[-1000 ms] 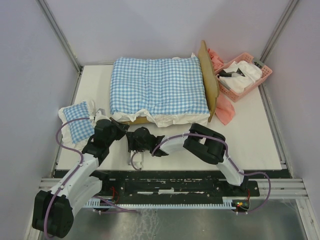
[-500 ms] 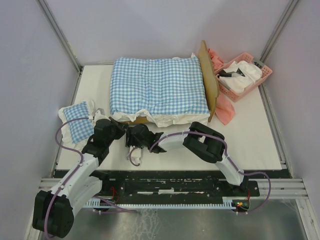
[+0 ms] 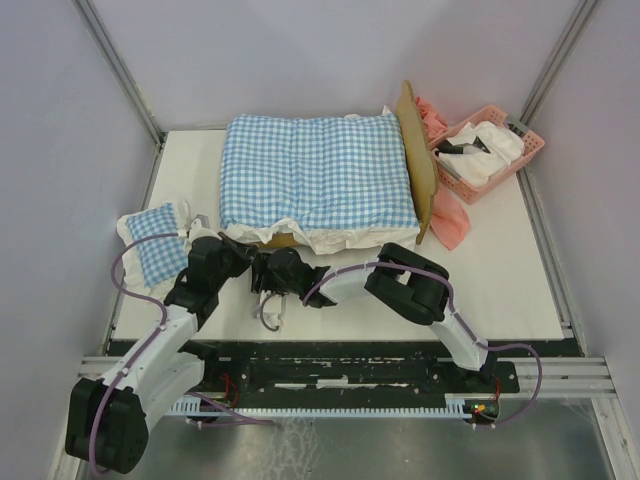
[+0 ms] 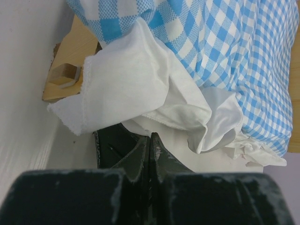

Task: Set up the pet bed
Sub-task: Tie the ropes to the bed frame.

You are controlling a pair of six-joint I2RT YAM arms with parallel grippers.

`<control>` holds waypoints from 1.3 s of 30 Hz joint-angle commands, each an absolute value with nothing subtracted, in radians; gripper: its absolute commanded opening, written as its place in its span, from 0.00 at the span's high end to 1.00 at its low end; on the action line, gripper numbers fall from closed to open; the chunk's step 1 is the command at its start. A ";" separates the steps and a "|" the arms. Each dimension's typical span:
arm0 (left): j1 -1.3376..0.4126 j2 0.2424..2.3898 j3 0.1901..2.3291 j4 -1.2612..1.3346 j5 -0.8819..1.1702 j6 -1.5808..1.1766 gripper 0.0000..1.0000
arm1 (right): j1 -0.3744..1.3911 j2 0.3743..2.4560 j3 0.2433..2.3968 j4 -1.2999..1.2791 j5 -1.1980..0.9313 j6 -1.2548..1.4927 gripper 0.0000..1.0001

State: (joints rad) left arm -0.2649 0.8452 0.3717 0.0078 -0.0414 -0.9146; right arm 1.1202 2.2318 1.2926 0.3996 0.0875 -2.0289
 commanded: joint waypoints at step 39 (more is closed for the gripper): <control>-0.269 0.919 0.475 0.047 0.015 -0.874 0.97 | 1.191 2.283 1.343 0.127 0.274 -2.644 0.37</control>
State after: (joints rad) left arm -0.2661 0.9176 0.4274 0.0032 0.0002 -0.9127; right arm 1.1904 2.2219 1.3159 0.3271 0.1795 -2.0319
